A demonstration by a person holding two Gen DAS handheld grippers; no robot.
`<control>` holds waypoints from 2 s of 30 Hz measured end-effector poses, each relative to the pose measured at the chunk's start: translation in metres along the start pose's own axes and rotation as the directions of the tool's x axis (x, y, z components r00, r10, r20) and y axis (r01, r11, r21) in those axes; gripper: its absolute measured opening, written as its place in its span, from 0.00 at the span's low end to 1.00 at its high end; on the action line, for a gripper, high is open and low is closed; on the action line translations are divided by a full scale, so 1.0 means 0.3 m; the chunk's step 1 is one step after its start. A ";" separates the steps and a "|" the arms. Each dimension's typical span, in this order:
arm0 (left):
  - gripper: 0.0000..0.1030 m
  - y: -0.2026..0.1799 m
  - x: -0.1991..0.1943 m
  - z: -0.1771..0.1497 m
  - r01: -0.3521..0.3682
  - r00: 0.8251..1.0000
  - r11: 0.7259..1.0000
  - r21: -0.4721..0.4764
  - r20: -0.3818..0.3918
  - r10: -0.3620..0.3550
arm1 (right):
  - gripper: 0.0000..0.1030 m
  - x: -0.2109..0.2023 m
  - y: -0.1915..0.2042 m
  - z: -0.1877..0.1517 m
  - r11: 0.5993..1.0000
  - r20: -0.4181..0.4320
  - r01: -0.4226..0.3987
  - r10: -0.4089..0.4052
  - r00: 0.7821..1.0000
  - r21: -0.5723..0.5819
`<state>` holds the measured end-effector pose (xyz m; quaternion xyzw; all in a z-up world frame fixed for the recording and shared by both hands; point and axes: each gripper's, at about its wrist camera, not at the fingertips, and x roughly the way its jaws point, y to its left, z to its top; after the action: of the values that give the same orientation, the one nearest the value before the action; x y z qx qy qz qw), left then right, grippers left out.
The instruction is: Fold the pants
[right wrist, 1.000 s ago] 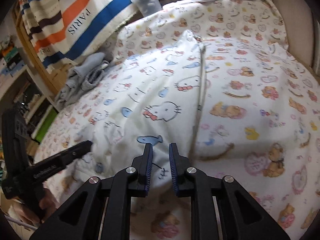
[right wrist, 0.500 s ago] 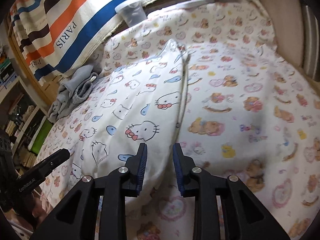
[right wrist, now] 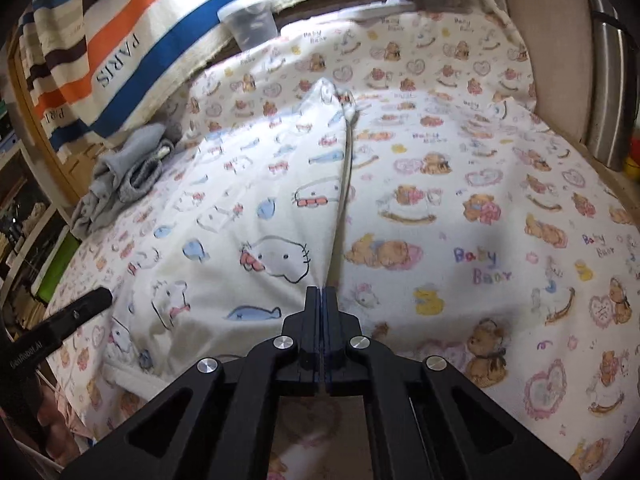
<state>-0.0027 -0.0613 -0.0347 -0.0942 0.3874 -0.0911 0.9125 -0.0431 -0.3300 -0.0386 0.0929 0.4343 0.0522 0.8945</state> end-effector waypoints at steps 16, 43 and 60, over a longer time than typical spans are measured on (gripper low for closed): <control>0.53 -0.024 -0.012 0.020 -0.017 0.999 0.999 0.051 0.036 0.015 | 0.33 0.011 0.016 0.063 1.000 0.027 -0.022 0.022 0.999 0.011; 0.58 -0.039 -0.033 0.305 -0.112 0.984 0.960 0.255 0.166 0.071 | 0.39 -0.061 -0.034 0.359 0.997 0.055 0.033 -0.030 0.998 -0.063; 0.63 0.064 0.379 0.598 -0.046 0.998 0.987 0.154 0.039 0.041 | 0.38 0.352 0.136 0.755 0.976 -0.058 0.109 -0.122 0.991 -0.191</control>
<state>0.2068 -0.0518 0.0046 -0.0159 0.3650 -0.0993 0.9256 0.1996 -0.2992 0.0262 -0.0189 0.4630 0.0439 0.8851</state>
